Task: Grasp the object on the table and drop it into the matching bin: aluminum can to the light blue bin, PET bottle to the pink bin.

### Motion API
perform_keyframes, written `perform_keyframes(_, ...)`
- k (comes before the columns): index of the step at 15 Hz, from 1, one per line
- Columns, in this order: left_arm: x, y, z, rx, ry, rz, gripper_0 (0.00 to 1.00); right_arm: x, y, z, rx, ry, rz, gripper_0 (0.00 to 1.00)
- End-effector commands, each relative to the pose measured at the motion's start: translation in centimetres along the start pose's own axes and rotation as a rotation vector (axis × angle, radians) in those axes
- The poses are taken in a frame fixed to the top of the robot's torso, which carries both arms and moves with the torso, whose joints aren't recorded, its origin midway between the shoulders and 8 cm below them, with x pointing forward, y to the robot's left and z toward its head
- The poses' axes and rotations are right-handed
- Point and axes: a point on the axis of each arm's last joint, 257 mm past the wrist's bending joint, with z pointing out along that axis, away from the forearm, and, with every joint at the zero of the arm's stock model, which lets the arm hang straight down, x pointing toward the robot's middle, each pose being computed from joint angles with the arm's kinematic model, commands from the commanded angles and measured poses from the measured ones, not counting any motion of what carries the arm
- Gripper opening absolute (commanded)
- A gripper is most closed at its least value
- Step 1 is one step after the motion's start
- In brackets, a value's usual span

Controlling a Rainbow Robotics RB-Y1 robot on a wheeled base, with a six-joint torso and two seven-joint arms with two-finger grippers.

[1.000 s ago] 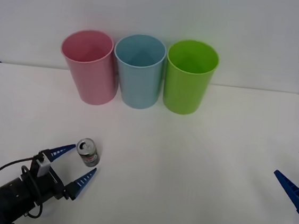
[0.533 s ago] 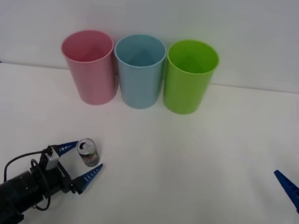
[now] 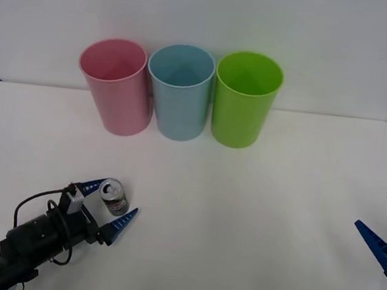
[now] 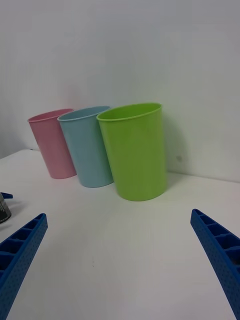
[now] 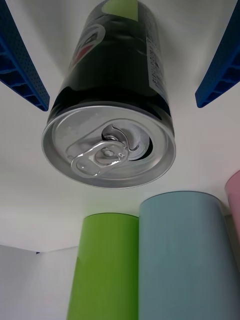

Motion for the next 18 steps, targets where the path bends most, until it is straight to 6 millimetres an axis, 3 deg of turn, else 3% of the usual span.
perform_keyframes(1,0.0,0.1,-0.1,-0.003,0.002,-0.001,1.00,0.0,0.0,0.0,0.000,0.000,0.000,1.00)
perform_keyframes(3,-0.1,0.2,0.0,-0.003,0.000,0.001,1.00,0.0,0.0,0.0,0.000,0.000,0.000,1.00)
perform_keyframes(5,-0.1,0.3,0.0,-0.006,0.000,0.004,0.18,0.0,0.0,0.0,0.000,0.000,0.000,1.00)
perform_keyframes(6,-0.2,0.3,0.1,-0.006,-0.003,0.010,0.01,0.0,0.0,0.0,0.000,0.000,0.000,1.00)
perform_keyframes(13,-0.2,0.5,-0.1,-0.010,-0.004,0.011,0.00,0.0,0.0,0.0,0.000,0.000,0.000,1.00)
perform_keyframes(18,-1.1,0.8,-1.3,0.002,-0.024,0.015,0.00,0.0,0.0,0.0,0.000,0.000,0.000,1.00)
